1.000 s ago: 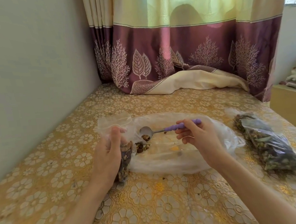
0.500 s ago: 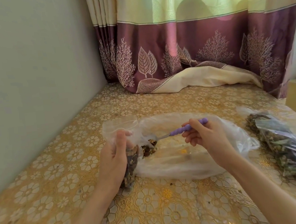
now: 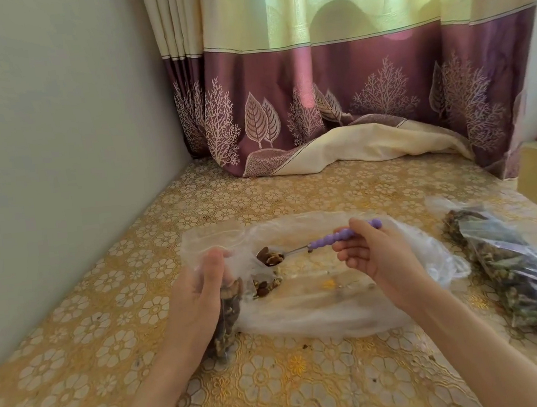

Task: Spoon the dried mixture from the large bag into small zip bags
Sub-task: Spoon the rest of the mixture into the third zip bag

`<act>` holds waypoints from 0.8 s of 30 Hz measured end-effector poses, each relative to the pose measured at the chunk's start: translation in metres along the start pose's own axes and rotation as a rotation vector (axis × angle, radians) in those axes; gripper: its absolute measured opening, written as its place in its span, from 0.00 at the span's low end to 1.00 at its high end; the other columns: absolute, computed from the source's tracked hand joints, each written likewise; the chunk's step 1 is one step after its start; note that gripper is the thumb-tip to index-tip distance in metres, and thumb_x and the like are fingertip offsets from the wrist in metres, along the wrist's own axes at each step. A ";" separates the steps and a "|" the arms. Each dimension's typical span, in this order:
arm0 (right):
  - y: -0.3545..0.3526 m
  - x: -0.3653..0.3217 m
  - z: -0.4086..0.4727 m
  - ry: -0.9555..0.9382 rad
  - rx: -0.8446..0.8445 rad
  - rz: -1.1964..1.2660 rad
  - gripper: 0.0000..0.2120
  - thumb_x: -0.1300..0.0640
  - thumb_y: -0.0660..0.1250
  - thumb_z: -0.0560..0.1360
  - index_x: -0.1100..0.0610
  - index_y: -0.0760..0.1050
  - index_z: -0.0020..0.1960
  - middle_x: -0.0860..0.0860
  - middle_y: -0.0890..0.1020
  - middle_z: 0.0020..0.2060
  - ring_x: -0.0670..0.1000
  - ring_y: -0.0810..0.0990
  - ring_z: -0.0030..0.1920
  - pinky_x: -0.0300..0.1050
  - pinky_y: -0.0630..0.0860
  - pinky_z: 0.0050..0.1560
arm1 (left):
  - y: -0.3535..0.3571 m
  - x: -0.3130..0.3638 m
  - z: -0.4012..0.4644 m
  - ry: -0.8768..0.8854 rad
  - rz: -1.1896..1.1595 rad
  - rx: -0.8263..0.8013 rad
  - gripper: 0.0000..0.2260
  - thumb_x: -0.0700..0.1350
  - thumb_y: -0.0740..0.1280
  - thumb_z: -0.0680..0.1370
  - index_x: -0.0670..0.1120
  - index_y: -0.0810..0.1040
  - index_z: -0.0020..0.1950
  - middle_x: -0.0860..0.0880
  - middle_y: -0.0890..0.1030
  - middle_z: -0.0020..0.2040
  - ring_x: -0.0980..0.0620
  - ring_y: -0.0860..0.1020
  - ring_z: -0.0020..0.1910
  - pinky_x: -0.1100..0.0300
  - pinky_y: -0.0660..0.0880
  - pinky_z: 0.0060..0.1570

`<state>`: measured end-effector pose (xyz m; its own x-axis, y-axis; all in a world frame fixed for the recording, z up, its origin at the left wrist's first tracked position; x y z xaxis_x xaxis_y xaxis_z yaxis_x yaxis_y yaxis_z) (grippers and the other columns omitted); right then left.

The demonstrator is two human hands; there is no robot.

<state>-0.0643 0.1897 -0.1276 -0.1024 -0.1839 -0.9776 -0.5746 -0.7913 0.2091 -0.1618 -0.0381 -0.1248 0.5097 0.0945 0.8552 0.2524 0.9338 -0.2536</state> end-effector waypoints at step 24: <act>0.060 -0.065 -0.052 -0.381 -0.425 -0.016 0.10 0.63 0.58 0.80 0.60 0.78 0.51 0.53 0.86 0.42 0.50 0.81 0.39 0.39 0.77 0.38 | 0.004 0.001 0.000 -0.151 -0.066 -0.188 0.24 0.66 0.72 0.60 0.46 0.78 0.39 0.46 0.81 0.36 0.50 0.80 0.37 0.69 0.73 0.37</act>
<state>-0.0496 0.1236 -0.0501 -0.4268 -0.0090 -0.9043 -0.2095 -0.9718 0.1085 -0.1605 -0.0339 -0.1247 0.3621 0.0985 0.9269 0.4371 0.8604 -0.2622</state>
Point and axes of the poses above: each hand's wrist, its own z-axis towards the middle knuckle, its own y-axis out of the palm, x = y × z, the point moved 6 cm from there along z, towards the middle knuckle
